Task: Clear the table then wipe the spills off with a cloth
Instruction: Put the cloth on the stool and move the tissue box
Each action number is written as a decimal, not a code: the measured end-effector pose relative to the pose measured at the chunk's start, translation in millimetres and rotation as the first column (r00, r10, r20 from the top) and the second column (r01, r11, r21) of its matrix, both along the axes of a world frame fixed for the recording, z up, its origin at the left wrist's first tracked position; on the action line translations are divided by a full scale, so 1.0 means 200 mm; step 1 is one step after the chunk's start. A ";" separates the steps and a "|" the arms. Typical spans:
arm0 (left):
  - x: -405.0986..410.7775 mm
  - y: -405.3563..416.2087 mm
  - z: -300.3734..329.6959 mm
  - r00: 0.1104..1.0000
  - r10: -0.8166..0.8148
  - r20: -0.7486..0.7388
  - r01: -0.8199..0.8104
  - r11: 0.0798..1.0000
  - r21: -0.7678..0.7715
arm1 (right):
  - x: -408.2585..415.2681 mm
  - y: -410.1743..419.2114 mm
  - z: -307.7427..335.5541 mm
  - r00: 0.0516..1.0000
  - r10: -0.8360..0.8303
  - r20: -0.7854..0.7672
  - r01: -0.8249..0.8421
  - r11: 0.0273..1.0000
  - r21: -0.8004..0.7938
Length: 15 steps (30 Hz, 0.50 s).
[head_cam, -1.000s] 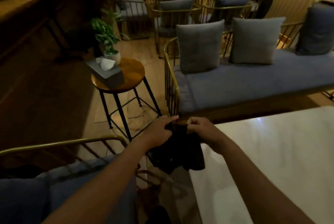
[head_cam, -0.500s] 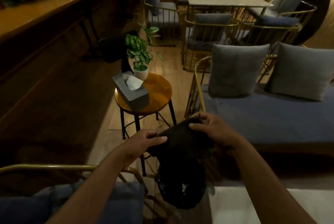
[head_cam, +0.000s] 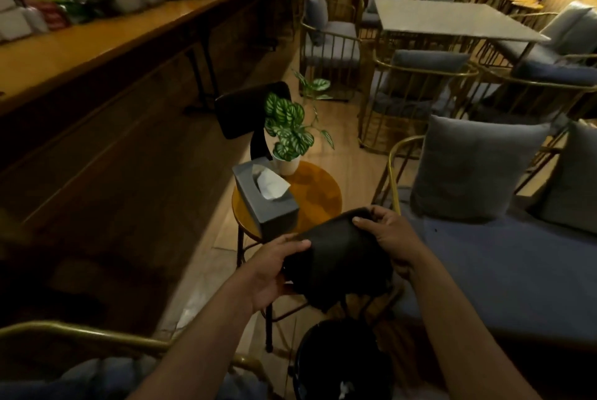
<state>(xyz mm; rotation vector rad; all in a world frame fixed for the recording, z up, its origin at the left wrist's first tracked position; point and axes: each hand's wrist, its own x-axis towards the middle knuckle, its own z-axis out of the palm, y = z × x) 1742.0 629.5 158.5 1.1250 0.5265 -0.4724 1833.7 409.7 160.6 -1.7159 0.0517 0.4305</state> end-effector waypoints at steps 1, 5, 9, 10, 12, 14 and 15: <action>0.06 0.00 -0.01 1.000 -0.019 0.019 0.019 1.000 0.008 | 0.06 -0.01 -0.02 1.000 -0.009 -0.002 0.009 1.000 -0.018; 0.34 -0.08 -0.09 0.995 0.083 0.047 -0.089 0.983 0.162 | 0.36 -0.09 -0.15 1.000 -0.027 0.003 0.027 0.992 -0.121; 0.63 -0.21 -0.21 0.975 0.075 0.207 -0.184 0.795 0.578 | 0.68 -0.11 -0.26 1.000 0.012 0.014 -0.008 0.971 -0.237; 0.69 -0.24 -0.24 0.970 0.027 0.243 -0.188 0.716 0.672 | 0.76 -0.11 -0.29 0.999 0.041 0.018 -0.035 0.962 -0.270; 0.80 -0.30 -0.27 0.956 -0.039 0.292 -0.216 0.580 0.785 | 0.93 -0.10 -0.37 0.996 0.079 0.046 -0.060 0.946 -0.320; 0.93 -0.31 -0.31 0.943 -0.086 0.323 -0.244 0.481 0.842 | 1.07 -0.06 -0.44 0.992 0.113 0.047 -0.089 0.929 -0.359; 1.00 -0.30 -0.33 0.941 -0.114 0.320 -0.242 0.435 0.867 | 1.13 -0.04 -0.47 0.991 0.133 0.026 -0.114 0.922 -0.370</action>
